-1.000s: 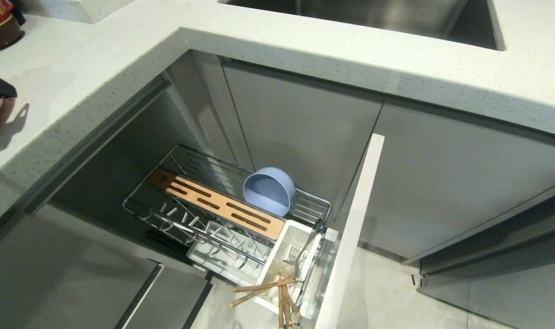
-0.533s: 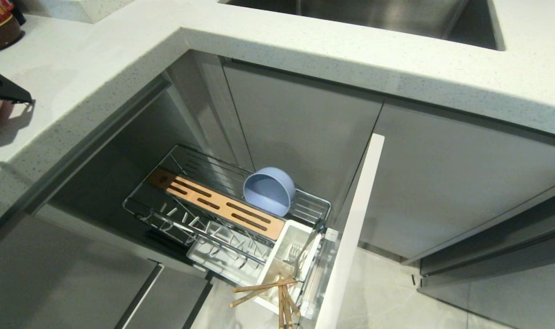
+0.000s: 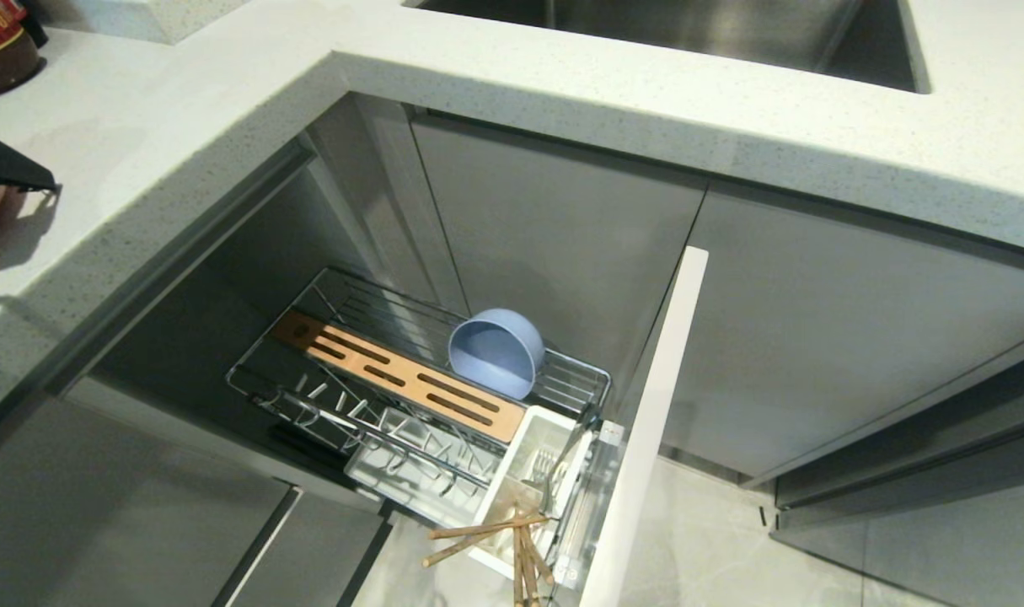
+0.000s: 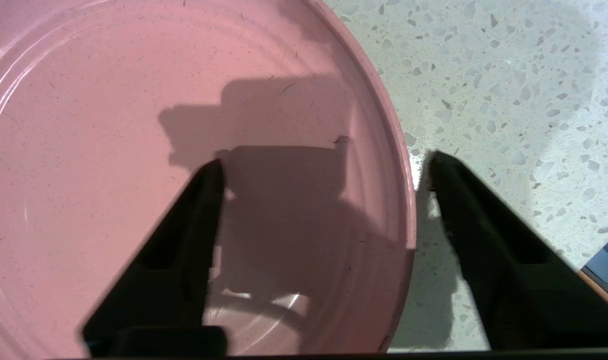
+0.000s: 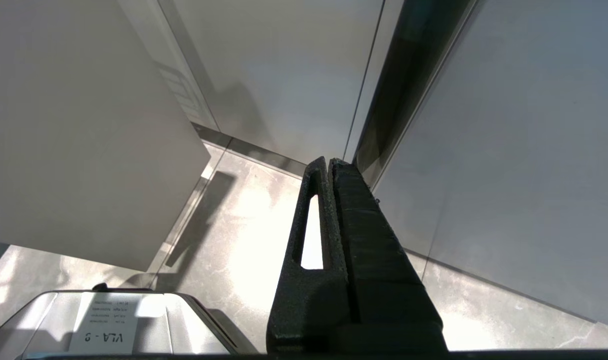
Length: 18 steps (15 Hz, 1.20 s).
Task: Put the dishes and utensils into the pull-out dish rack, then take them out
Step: Pick up the plate and place it in the cupboard
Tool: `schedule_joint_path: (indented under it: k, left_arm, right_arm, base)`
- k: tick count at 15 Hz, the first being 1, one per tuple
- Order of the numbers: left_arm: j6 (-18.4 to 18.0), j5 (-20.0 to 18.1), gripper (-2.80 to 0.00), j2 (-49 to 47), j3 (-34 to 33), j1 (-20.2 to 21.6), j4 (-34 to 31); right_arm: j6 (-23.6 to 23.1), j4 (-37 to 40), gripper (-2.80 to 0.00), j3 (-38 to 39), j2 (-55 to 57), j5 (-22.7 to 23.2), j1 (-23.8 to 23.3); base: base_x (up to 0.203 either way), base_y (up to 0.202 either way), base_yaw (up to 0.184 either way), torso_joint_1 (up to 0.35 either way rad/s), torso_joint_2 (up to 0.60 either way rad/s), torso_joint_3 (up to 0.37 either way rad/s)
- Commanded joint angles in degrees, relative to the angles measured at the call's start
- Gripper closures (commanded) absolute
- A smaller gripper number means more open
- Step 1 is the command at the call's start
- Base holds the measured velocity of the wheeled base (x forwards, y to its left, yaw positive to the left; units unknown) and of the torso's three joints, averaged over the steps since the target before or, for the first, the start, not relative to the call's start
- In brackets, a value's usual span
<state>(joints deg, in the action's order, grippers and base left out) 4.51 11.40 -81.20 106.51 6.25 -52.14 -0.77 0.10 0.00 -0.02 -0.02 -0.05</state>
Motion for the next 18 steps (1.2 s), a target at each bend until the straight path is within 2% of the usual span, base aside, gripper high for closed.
schedule_joint_path:
  k: [1, 11, 18]
  left_arm:
    - [0.0, 0.2, 0.00, -0.1, 0.0, 0.0, -0.4]
    - [0.0, 0.1, 0.00, 0.8, 0.0, -0.1, -0.5]
    - [1.1, -0.4, 0.00, 7.2, 0.3, -0.1, -0.5]
  right_arm:
    - [0.0, 0.0, 0.00, 0.0, 0.0, 0.0, 0.0]
    - [0.0, 0.0, 0.00, 0.0, 0.0, 0.0, 0.0]
    - [0.0, 0.0, 0.00, 0.0, 0.0, 0.0, 0.0]
  base:
    - [0.000, 0.000, 0.000, 0.000, 0.00, 0.000]
    - [0.000, 0.000, 0.000, 0.000, 0.00, 0.000]
    - [0.000, 0.000, 0.000, 0.000, 0.00, 0.000]
